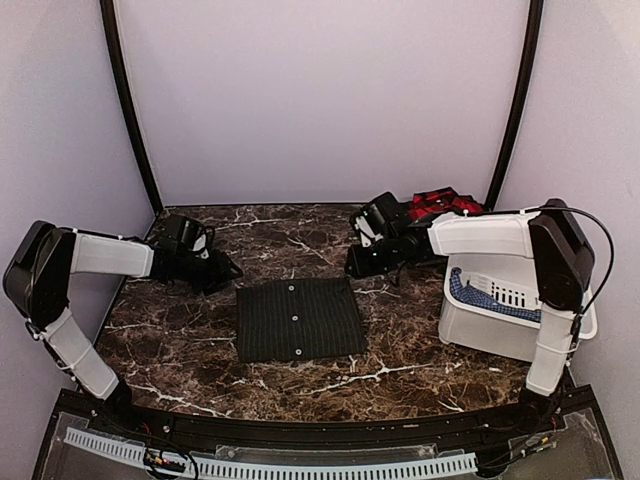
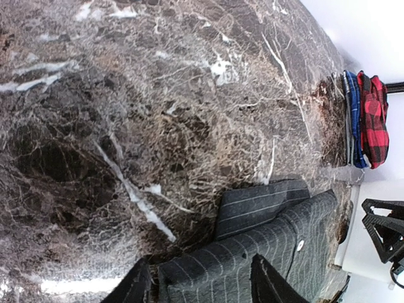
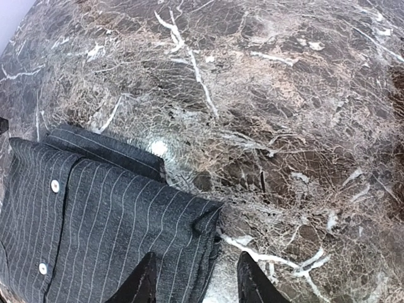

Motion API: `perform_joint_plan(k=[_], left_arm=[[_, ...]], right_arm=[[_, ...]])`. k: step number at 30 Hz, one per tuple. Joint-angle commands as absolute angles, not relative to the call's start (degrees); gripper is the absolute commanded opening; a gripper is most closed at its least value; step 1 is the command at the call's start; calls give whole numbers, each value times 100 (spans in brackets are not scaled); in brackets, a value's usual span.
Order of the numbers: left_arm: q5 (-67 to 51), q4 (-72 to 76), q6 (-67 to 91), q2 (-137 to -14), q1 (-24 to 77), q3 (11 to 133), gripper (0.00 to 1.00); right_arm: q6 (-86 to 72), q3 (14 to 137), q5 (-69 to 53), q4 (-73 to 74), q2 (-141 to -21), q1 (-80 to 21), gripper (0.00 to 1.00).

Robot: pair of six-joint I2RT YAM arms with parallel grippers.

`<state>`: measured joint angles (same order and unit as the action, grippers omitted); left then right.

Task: Fold and stack the long sleeve shirts
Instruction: Fold the 2/3-rectangle-folded shirt at the center of the board, then smooth out the square-folded shirt at the center of the board.

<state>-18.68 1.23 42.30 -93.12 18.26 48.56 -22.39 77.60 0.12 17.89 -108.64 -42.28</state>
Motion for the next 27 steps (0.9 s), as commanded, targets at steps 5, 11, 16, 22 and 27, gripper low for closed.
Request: perform_joint_plan(k=[5,11,16,22,27], left_arm=[[-1398,-484,3872,-8600,1972,5084,48],[-1595,-480,4144,-8293,2563,5005,31],[-2090,-206,4250,-8741,3242,5149,25],[-2484,183,4400,-9450,3637,5439,22],[-2038,125,4203,-9989,3616,5857,22]], right_arm=[[-2097,8076,135,2075,-10733,-4683,36],[-2156,8265,88,2136,-11071,-4977,32],[-2165,8464,226,2159,-11387,-4963,30],[-2144,8651,218,2156,-11757,-4805,27],[-2186,8789,88,2072,-12085,-4508,27]])
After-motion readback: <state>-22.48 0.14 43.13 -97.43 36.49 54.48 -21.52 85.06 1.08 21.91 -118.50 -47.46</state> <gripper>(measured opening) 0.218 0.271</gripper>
